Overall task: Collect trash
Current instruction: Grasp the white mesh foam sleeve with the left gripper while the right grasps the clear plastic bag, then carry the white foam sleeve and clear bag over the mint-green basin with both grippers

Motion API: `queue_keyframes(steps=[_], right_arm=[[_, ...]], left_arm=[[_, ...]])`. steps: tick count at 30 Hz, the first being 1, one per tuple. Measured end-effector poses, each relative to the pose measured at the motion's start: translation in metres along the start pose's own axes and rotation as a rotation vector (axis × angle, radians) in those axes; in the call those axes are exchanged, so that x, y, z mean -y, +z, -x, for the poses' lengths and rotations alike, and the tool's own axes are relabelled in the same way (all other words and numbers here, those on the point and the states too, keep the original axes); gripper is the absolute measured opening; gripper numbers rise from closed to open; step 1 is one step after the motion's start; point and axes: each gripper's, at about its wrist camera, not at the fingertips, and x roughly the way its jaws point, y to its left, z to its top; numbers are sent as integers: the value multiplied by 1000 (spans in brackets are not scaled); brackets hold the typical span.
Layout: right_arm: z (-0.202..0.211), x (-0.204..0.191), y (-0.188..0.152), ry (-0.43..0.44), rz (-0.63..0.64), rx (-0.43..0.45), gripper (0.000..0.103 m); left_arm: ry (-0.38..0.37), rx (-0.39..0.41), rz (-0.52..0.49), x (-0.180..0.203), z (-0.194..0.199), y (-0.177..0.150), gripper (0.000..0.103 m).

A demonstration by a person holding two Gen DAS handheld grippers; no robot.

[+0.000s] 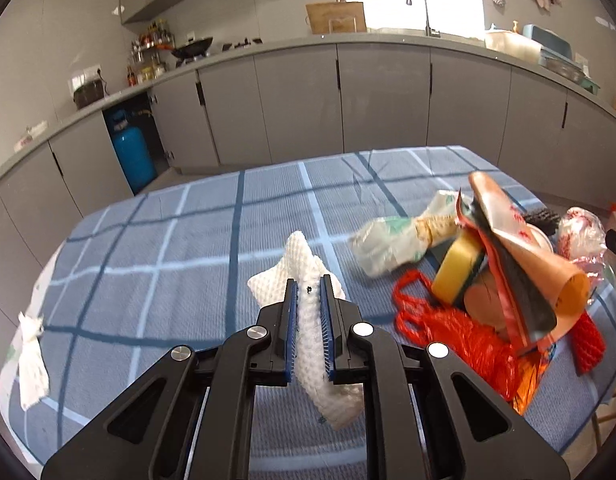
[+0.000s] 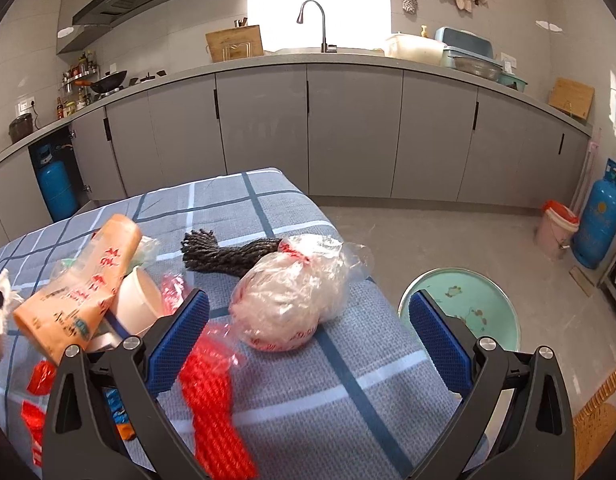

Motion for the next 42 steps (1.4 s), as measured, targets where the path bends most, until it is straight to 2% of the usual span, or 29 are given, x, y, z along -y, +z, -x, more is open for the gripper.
queue_keyframes(steps=[5,8,9,10,12,13,16,31,42], right_arm=[[-19,5,8,12,-42,-29,94],[-34,8,6,54,-67,-90,78],[-39,9,4,81,-79,-115,65],[-42,9,2,100,-83,-133,48],[-44,7,-1,124,-77,-144,32],[-43,6,-1,130,-71,-137,27],[-36,8,1,145,-76,-107,20],[14,22,28,191,-109,56,18],[32,42,38,194,-134,113,18]], left_arm=[[-10,23,-40,12,-6,12,12],[-24,20,-51,19,-11,15,12],[-29,19,-54,21,-13,16,12],[-35,18,-58,23,-15,18,12],[-43,20,-61,26,-19,22,12],[-48,25,-65,29,-18,24,12],[-60,37,-74,35,-15,30,12],[-104,64,-126,64,9,54,12],[-123,115,-186,95,29,71,12]])
